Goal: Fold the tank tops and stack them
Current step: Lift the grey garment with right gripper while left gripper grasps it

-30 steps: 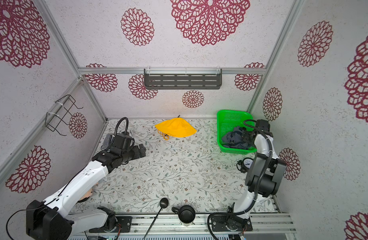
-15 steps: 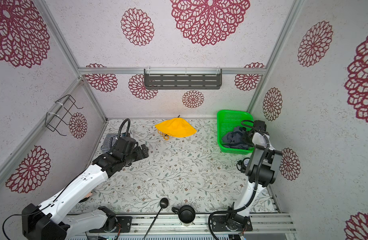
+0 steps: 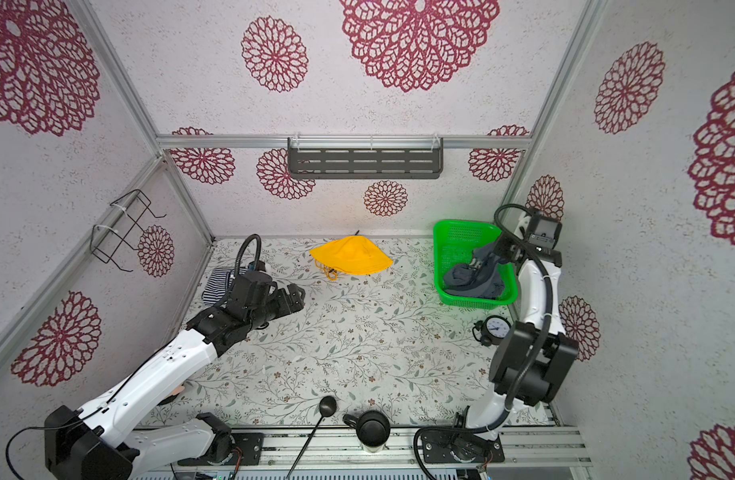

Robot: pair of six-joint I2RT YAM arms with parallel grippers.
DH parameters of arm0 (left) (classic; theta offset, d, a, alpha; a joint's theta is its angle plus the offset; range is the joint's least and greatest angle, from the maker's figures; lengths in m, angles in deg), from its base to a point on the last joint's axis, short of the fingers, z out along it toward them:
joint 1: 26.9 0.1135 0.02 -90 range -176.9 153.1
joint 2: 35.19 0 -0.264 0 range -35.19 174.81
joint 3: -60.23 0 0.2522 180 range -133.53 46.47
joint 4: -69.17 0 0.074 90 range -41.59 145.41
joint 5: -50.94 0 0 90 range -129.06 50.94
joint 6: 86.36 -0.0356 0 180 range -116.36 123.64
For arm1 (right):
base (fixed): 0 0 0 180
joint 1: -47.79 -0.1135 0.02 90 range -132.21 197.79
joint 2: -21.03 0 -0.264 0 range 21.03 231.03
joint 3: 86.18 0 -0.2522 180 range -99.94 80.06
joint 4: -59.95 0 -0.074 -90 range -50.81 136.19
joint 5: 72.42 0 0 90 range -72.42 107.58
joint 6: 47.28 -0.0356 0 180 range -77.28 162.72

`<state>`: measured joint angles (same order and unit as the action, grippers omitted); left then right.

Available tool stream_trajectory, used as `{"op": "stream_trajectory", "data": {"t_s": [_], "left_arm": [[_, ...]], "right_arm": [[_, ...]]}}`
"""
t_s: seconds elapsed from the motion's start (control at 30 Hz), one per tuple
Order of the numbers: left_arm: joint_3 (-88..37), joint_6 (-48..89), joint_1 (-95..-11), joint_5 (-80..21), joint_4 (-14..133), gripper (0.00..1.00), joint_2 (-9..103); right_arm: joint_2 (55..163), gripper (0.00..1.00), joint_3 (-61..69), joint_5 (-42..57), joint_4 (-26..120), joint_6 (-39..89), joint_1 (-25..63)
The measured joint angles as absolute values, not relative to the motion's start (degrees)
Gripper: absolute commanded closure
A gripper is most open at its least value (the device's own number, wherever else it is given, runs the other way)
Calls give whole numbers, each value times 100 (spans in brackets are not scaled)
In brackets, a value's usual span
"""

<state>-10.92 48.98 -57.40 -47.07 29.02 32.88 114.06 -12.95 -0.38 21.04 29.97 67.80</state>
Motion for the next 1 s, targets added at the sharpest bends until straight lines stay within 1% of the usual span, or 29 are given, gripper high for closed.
{"op": "stream_trajectory", "data": {"t_s": [0.17, 0.27, 0.43, 0.63, 0.77, 0.8, 0.83, 0.87, 0.9, 0.93, 0.97, 1.0], "left_arm": [[-1092, 5014, -5743, -4114, 3695, 5, 3572], [-1092, 5167, -5775, -3730, 4265, 4, 3926], [-1087, 5324, -5880, -3432, 4683, 5, 4267], [-635, 5464, -5889, -3513, 4995, 5, 3821], [-204, 5538, -5889, -3664, 5015, 7, 3299], [-95, 5558, -5889, -3695, 5026, 10, 3155], [14, 5569, -5889, -3699, 5044, 16, 3017], [104, 5586, -5889, -3692, 5061, 25, 2901], [193, 5602, -5889, -3688, 5089, 37, 2790], [294, 5619, -5889, -3671, 5153, 44, 2674], [368, 5647, -5889, -3664, 5194, 44, 2586], [454, 5656, -5889, -3651, 5236, 43, 2492]], "right_arm": [[10515, 100, -1537, -678, 2148, 2824, 6315], [10189, 100, -1568, -1057, 2163, 2755, 5624], [10058, 100, -1572, -1701, 2213, 2647, 4024], [10117, 100, -1614, -2449, 2392, 2556, 2422], [10117, 100, -1614, -2827, 2827, 2398, 1950], [10117, 100, -1614, -2853, 2954, 2350, 1917], [10117, 100, -1614, -2812, 3037, 2306, 1913], [10117, 100, -1614, -2722, 3088, 2291, 1913], [10117, 100, -1614, -2576, 3122, 2254, 1915], [10119, 100, -1610, -2405, 3138, 2206, 1915], [10121, 100, -1596, -2237, 3149, 2173, 1915], [10128, 100, -1577, -2047, 3166, 2116, 1913]]}}
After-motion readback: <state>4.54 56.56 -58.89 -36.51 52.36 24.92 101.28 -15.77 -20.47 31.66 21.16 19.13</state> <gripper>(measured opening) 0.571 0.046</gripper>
